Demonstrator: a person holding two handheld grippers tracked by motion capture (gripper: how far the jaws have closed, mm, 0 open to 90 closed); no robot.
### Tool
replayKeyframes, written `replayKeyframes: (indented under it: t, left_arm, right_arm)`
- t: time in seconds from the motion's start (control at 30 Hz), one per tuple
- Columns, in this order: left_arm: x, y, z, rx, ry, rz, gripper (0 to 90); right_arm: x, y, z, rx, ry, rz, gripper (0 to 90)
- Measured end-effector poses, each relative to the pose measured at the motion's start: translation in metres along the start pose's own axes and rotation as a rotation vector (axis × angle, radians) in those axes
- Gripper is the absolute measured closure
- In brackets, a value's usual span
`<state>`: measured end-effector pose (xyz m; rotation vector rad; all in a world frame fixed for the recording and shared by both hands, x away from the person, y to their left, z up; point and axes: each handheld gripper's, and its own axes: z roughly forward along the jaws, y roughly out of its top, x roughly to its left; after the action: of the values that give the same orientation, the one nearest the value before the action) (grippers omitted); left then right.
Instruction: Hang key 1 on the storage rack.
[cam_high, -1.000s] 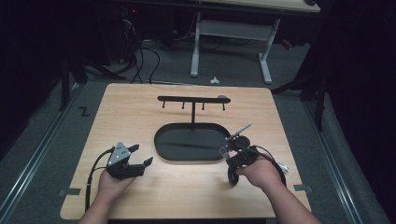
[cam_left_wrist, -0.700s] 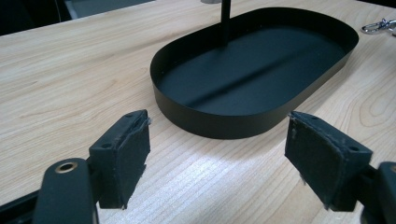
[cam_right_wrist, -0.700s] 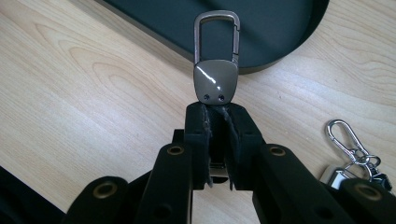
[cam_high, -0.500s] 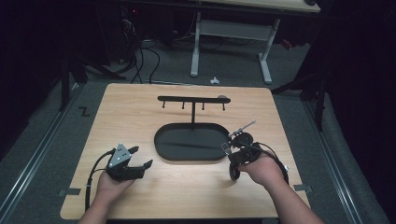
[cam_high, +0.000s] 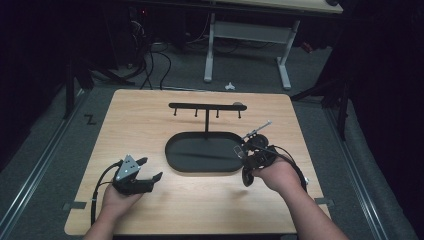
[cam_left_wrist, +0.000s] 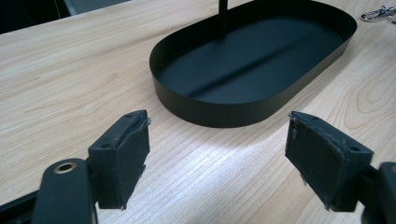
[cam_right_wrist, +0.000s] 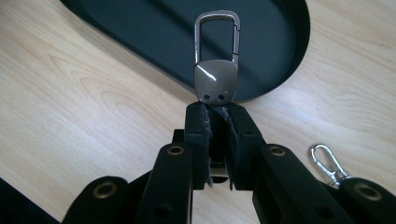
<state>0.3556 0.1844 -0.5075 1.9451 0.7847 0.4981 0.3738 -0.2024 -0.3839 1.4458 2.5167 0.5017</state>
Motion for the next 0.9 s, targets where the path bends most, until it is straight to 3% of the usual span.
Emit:
replayKeyframes:
  t: [0.27, 0.53, 0.9]
  left_arm:
    - [0.0, 0.0, 0.003, 0.006, -0.016, -0.001, 22.3]
    - [-0.001, 0.0, 0.0, 0.004, -0.003, 0.016, 22.4]
    - [0.004, -0.01, -0.015, 0.009, 0.024, -0.017, 22.4]
  right_arm:
    - [0.003, 0.017, -0.003, -0.019, -0.003, -0.011, 80.7]
    - [0.006, 0.031, -0.004, -0.037, 0.005, -0.011, 80.7]
    - [0.01, 0.048, -0.007, -0.05, 0.012, -0.037, 80.7]
